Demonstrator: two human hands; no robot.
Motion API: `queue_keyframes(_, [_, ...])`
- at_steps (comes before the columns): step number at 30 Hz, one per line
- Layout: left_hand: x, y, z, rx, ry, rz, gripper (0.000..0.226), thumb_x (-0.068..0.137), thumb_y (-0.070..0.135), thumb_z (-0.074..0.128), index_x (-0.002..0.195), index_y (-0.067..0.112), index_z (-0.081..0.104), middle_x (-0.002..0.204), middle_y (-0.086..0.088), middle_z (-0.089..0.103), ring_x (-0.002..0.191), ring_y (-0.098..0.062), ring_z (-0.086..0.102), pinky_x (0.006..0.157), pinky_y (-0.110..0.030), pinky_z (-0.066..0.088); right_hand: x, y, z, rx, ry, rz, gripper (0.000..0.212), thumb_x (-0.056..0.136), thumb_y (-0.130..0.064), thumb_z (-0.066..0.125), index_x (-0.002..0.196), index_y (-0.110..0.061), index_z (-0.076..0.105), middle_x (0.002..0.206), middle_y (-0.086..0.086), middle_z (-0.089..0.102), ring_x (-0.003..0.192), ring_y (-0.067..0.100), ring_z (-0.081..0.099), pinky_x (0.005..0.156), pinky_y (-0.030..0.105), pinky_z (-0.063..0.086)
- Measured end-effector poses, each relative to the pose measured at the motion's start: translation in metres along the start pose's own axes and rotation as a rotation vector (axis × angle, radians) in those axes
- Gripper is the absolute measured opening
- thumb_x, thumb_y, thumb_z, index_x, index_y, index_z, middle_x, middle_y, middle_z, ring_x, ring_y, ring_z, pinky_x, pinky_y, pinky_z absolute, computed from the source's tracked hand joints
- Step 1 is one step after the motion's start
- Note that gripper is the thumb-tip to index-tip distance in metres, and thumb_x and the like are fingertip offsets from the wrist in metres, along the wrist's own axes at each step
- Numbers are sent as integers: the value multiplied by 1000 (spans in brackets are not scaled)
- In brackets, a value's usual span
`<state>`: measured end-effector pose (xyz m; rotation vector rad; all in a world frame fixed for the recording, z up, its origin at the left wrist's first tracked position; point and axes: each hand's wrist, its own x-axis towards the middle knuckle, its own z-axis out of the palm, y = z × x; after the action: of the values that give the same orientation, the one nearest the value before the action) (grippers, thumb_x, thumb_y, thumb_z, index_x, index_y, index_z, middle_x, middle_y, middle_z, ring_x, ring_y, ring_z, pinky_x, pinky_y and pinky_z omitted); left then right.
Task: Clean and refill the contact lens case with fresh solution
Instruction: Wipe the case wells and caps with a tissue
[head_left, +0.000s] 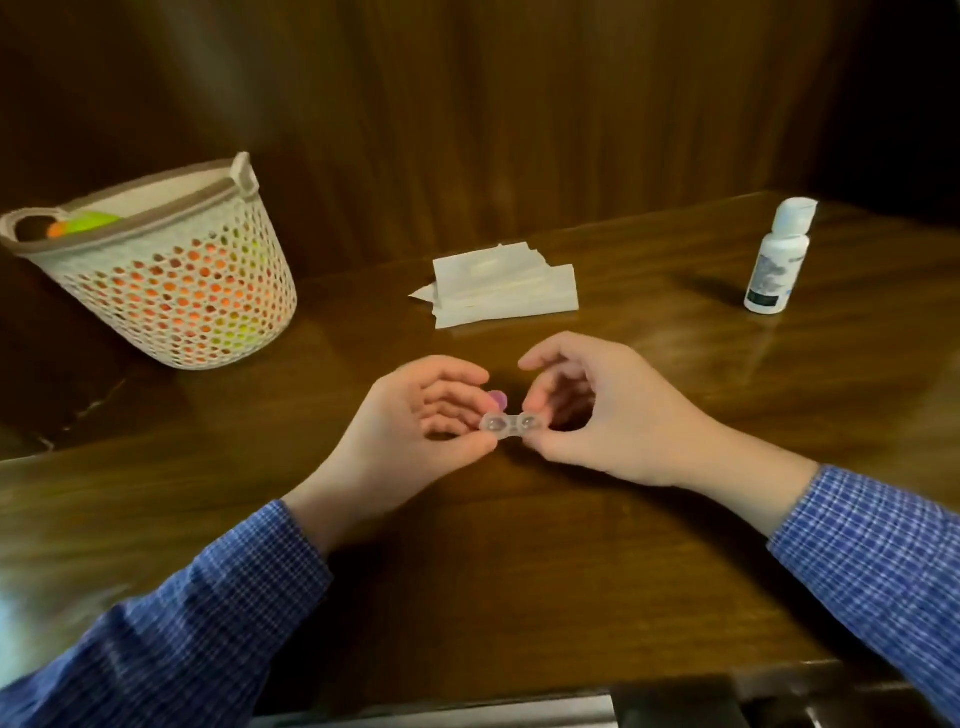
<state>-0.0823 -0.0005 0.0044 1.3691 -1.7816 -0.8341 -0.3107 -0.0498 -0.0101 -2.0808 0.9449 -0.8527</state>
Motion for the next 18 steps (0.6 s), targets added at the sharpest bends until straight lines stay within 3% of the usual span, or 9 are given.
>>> queue_keyframes(7, [-7,-9,2,327,-10,136,62,79,24,88,134,24,60,98,19,76,101,3,71,91,-17,56,5,5,14,-68,-113,11,51,78,-24,88,119,-37,61,98,-25,71,92,-3,69,81,12,56])
queue_keyframes(15, [-16,-25,-8,260,-37,154,59,81,21,85,133,27,59,97,17,74,99,1,70,90,-13,51,10,-7,26,-85,-170,43,49,77,-30,88,119,-36,63,104,-22,70,94,3,68,81,17,57])
queue_keyframes(18, [-21,-30,-16,216,-58,170,59,82,19,84,133,30,58,102,17,73,101,-1,70,94,-13,49,16,-13,18,-19,-66,27,39,79,-36,81,115,-33,68,104,-18,72,88,8,71,80,23,60])
